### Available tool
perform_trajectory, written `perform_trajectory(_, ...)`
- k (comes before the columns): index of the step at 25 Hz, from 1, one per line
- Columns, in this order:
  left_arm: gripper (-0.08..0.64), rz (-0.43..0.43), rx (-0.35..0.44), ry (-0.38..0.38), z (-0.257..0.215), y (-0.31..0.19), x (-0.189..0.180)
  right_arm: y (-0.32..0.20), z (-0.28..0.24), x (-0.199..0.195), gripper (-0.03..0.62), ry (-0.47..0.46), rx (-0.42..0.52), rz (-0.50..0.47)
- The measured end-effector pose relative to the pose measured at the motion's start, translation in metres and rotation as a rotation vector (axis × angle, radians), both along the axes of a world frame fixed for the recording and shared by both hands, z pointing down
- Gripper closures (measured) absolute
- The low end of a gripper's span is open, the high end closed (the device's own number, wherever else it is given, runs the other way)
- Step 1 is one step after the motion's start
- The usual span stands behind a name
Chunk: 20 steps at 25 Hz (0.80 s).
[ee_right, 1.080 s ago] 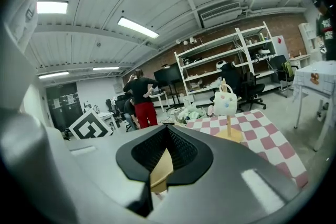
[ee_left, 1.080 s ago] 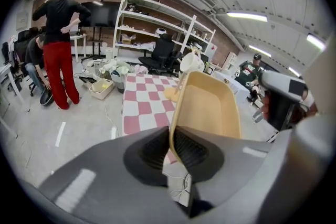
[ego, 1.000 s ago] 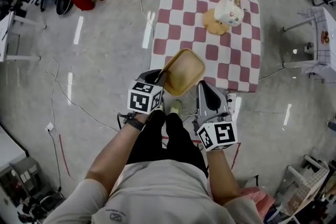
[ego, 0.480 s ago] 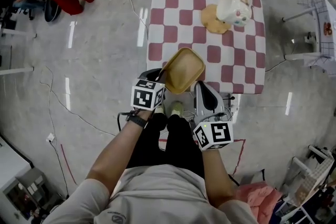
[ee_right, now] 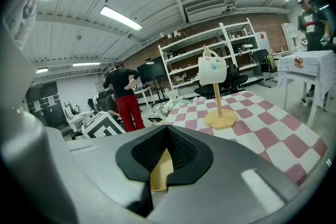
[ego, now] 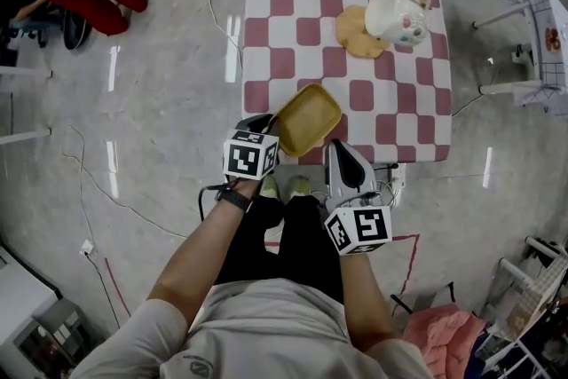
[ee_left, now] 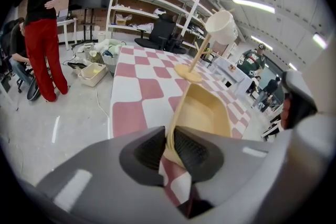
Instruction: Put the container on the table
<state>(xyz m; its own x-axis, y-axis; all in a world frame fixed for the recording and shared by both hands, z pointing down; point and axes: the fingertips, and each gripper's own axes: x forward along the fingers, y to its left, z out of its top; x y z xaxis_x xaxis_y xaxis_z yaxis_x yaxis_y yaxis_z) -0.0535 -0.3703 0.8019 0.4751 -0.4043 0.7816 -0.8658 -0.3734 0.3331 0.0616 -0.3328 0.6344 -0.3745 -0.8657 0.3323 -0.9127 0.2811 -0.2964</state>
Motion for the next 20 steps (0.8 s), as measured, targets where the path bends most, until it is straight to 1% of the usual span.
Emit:
perform_trajectory(4, 0.528, -0.004, -0.007, 0.014, 0.007, -0.006, 0.002, -0.005, 0.003, 0.000, 0.583, -0.001, 0.006, 0.007)
perform_trajectory(11, 0.529, -0.013, 0.017, 0.040, 0.013, -0.018, 0.003, -0.011, 0.011, 0.001, 0.583, 0.000, 0.007, 0.010)
perform_trajectory(15, 0.520, -0.028, 0.035, 0.068, 0.007, -0.020, -0.001, -0.012, 0.008, -0.004, 0.583, -0.003, 0.001, -0.009)
perform_trajectory(20, 0.511, -0.056, 0.059, 0.065, -0.014, -0.019, -0.015, -0.012, -0.006, -0.010, 0.583, -0.003, -0.007, -0.024)
